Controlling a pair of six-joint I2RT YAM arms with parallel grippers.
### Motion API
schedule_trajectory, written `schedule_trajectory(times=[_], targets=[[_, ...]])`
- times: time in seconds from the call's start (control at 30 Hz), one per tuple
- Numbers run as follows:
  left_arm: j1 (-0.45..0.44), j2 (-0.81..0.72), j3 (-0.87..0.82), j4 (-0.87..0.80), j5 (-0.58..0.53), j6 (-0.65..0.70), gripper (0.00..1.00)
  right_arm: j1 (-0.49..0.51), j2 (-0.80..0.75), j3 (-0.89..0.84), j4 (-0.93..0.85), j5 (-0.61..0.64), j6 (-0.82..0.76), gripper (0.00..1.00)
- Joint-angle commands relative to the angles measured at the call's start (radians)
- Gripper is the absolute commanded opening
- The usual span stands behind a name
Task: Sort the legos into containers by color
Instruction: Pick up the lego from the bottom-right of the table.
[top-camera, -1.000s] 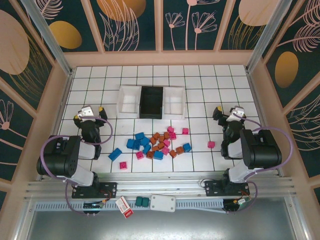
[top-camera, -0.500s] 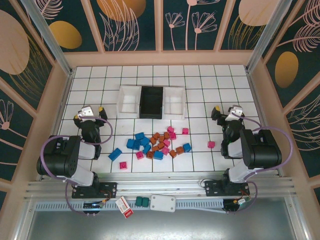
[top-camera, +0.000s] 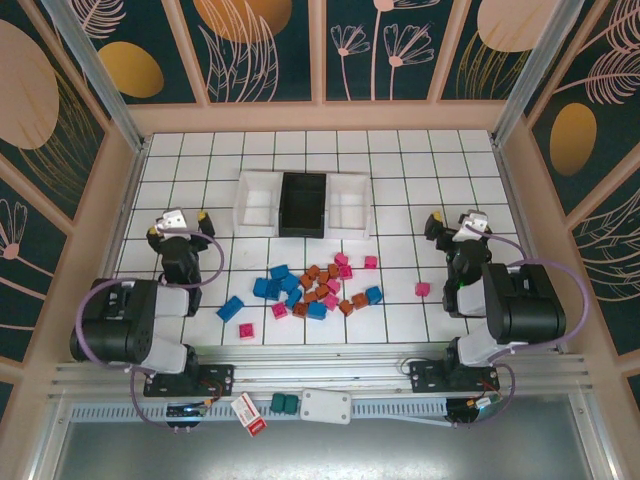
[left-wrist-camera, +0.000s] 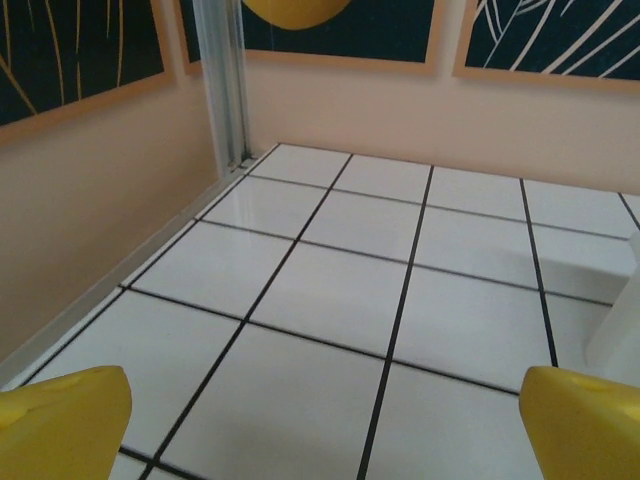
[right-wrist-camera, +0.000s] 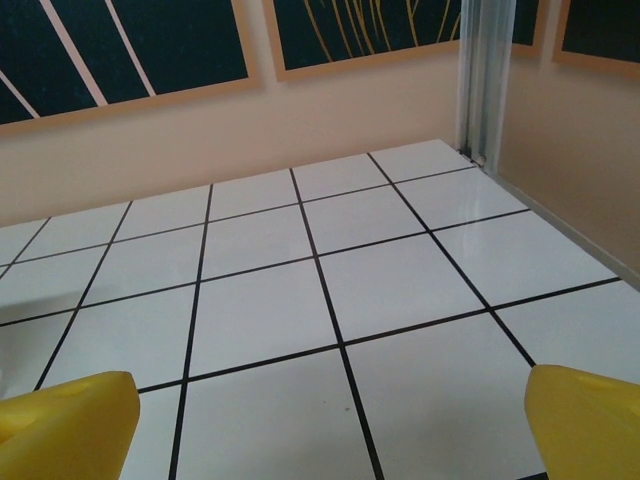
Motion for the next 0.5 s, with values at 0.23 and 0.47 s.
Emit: schedule_trajectory(times=[0.23, 0.47], targets=[[0.005, -0.28, 0.193, -0.368, -0.077, -0.262, 0.99, 0.116, -0.211, 0.213, -0.451, 0.258, 0.035, 0.99], [0.005, -0.421, 0.284, -0.723, -0.154, -0.816, 0.99, 0.097, -0.173, 0.376, -0.774, 0.181, 0.575, 0.99]])
